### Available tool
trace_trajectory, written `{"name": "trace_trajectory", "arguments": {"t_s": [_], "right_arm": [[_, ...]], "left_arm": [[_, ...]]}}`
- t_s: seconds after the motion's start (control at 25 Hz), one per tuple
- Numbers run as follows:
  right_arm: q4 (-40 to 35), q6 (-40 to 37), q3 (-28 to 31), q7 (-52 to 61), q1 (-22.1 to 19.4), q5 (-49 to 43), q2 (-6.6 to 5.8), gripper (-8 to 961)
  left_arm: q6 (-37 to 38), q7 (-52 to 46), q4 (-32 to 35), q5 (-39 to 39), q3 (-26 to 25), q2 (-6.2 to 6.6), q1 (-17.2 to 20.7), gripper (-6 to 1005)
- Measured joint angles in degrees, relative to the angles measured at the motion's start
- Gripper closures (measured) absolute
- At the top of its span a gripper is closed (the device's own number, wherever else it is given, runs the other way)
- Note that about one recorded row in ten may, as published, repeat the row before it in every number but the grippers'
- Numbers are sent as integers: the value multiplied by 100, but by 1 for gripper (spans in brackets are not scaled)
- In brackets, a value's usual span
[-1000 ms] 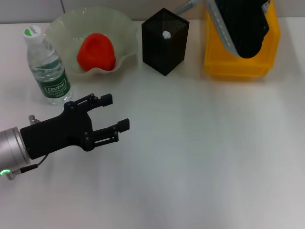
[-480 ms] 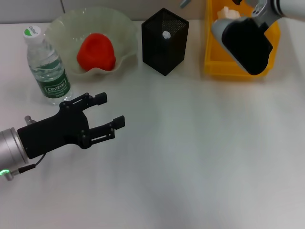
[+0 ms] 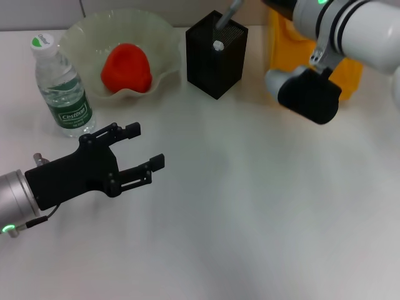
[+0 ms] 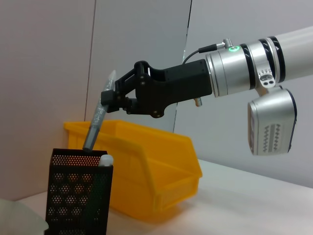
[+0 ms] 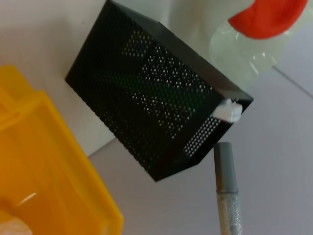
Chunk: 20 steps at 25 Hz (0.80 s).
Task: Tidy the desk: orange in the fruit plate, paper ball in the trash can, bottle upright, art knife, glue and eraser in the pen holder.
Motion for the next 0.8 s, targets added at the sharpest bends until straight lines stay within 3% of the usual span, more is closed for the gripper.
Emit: {"name": "trace_trajectory", "arguments": {"t_s": [0.28, 0.8], "right_arm": [[846, 1434, -328, -953, -71, 2, 24, 831], [1699, 2396, -473, -1458, 201, 2, 23, 831]], "left_arm": [[38, 141, -109, -1, 0, 0, 1, 185], [67, 132, -112, 0, 8, 0, 1, 184]]}}
